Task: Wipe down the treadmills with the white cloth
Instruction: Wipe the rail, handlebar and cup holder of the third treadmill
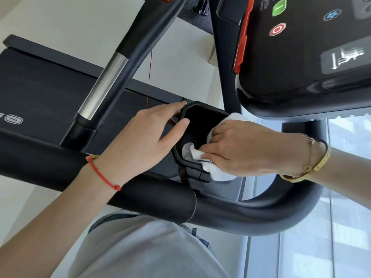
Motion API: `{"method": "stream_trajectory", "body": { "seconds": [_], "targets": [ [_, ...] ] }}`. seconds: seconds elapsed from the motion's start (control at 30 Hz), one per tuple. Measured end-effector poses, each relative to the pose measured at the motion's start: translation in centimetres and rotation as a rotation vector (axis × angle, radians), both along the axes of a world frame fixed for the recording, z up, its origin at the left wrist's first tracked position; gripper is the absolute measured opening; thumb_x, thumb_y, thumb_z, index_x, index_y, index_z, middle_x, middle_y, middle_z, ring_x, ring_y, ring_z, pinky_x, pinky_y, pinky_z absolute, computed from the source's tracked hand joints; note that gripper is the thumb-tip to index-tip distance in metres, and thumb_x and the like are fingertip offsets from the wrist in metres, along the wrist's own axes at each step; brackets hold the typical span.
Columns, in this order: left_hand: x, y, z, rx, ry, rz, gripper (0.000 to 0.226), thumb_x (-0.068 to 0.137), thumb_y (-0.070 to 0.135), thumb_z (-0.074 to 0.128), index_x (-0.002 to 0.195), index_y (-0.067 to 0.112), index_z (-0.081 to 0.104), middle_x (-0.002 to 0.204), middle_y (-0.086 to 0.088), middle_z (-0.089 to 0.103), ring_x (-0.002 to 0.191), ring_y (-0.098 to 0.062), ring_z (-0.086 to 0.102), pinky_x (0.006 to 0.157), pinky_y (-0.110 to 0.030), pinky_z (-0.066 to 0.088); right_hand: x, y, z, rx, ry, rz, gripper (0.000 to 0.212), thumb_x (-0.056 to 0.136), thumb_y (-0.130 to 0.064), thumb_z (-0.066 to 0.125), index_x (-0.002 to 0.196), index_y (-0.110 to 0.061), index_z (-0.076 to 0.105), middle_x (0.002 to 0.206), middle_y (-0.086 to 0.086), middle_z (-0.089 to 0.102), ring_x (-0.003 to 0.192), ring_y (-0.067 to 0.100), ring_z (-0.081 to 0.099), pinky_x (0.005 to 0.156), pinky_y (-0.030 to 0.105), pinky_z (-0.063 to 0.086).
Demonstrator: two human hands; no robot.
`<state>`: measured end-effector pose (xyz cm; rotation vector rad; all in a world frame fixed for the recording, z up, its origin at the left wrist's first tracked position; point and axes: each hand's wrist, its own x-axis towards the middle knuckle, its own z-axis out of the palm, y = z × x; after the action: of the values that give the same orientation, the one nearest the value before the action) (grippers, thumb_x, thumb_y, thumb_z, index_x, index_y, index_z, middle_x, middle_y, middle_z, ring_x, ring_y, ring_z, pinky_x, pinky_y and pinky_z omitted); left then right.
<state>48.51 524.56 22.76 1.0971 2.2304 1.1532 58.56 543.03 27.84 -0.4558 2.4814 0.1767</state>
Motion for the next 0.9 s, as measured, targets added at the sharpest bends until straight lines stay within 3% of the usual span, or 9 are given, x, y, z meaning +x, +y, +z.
{"method": "stream_trajectory", "body": {
  "seconds": [0.13,0.23,0.4,0.5,0.63,0.7,0.77,0.83,0.9],
  "targets": [
    [0.2,-0.1,-0.2,-0.015,0.009,-0.009,0.057,0.099,0.049,0.041,0.150,0.025,0.043,0.141,0.009,0.056,0.120,-0.004,0.054,0.090,-0.016,0.044,-0.4,-0.1,-0.2,0.032,-0.058,0.010,0.073,0.092,-0.048,-0.004,0.119,-0.029,0.062,0.107,-0.007,0.069,0.112,0.018,0.054,0.107,0.035,0.031],
    [0.0,-0.2,-0.4,-0.014,0.010,-0.011,0.053,0.099,0.045,0.044,0.149,0.028,0.044,0.134,0.012,0.059,0.106,0.003,0.054,0.077,-0.008,0.038,-0.2,-0.1,0.1,0.026,-0.082,0.002,0.061,0.099,-0.042,0.005,0.114,-0.027,0.063,0.106,-0.006,0.069,0.111,0.018,0.054,0.108,0.034,0.030],
    [-0.4,-0.4,-0.4,-0.019,-0.006,-0.032,0.054,0.097,0.047,0.045,0.149,0.030,0.044,0.134,0.013,0.060,0.119,-0.001,0.056,0.100,-0.028,0.050,0.9,0.0,1.3,-0.054,-0.034,-0.051,0.055,0.098,-0.045,0.004,0.105,-0.028,0.057,0.097,-0.013,0.065,0.103,0.013,0.051,0.106,0.028,0.029],
    [-0.5,-0.4,-0.4,-0.041,0.001,-0.035,0.056,0.096,0.050,0.043,0.148,0.030,0.044,0.134,0.013,0.060,0.120,-0.002,0.056,0.102,-0.033,0.050,2.2,0.6,2.2,-0.137,0.004,-0.114,0.048,0.099,-0.053,0.009,0.097,-0.030,0.051,0.089,-0.016,0.057,0.095,0.008,0.046,0.099,0.028,0.035],
    [-0.5,-0.4,-0.3,-0.049,0.010,-0.029,0.055,0.095,0.051,0.043,0.146,0.030,0.048,0.128,0.017,0.062,0.103,0.009,0.057,0.098,-0.023,0.049,3.7,1.3,3.0,-0.172,0.061,-0.081,0.042,0.101,-0.057,0.018,0.112,-0.028,0.047,0.103,-0.015,0.056,0.104,0.012,0.046,0.101,0.027,0.031],
    [-0.5,-0.3,-0.3,-0.041,0.004,-0.035,0.052,0.096,0.050,0.043,0.143,0.031,0.051,0.122,0.019,0.063,0.099,0.011,0.056,0.094,-0.017,0.048,4.1,1.4,2.9,-0.143,0.092,-0.036,0.036,0.102,-0.051,0.028,0.115,-0.024,0.047,0.105,-0.010,0.058,0.103,0.018,0.049,0.099,0.031,0.033],
    [-0.4,-0.2,-0.4,-0.031,-0.002,-0.044,0.052,0.097,0.052,0.041,0.143,0.030,0.051,0.121,0.018,0.064,0.109,0.003,0.059,0.097,-0.027,0.051,4.1,1.6,3.1,-0.107,0.139,0.042,0.028,0.098,-0.037,0.050,0.120,-0.020,0.047,0.104,-0.006,0.058,0.099,0.023,0.052,0.095,0.035,0.037],
    [-0.4,-0.1,-0.6,-0.034,0.001,-0.042,0.058,0.095,0.055,0.038,0.143,0.027,0.051,0.123,0.014,0.065,0.113,-0.003,0.060,0.097,-0.034,0.053,3.7,1.8,3.5,-0.048,0.208,0.128,0.049,0.083,-0.020,0.071,0.125,-0.020,0.046,0.102,-0.003,0.057,0.093,0.026,0.052,0.091,0.040,0.042],
    [-0.2,0.0,-0.7,-0.025,0.005,-0.039,0.058,0.095,0.054,0.038,0.143,0.024,0.051,0.124,0.012,0.065,0.113,-0.005,0.061,0.097,-0.035,0.053,2.6,1.7,4.2,-0.018,0.306,0.209,0.048,0.083,-0.006,0.061,0.126,-0.022,0.047,0.100,0.002,0.056,0.090,0.030,0.051,0.089,0.044,0.044]
  ]
}}
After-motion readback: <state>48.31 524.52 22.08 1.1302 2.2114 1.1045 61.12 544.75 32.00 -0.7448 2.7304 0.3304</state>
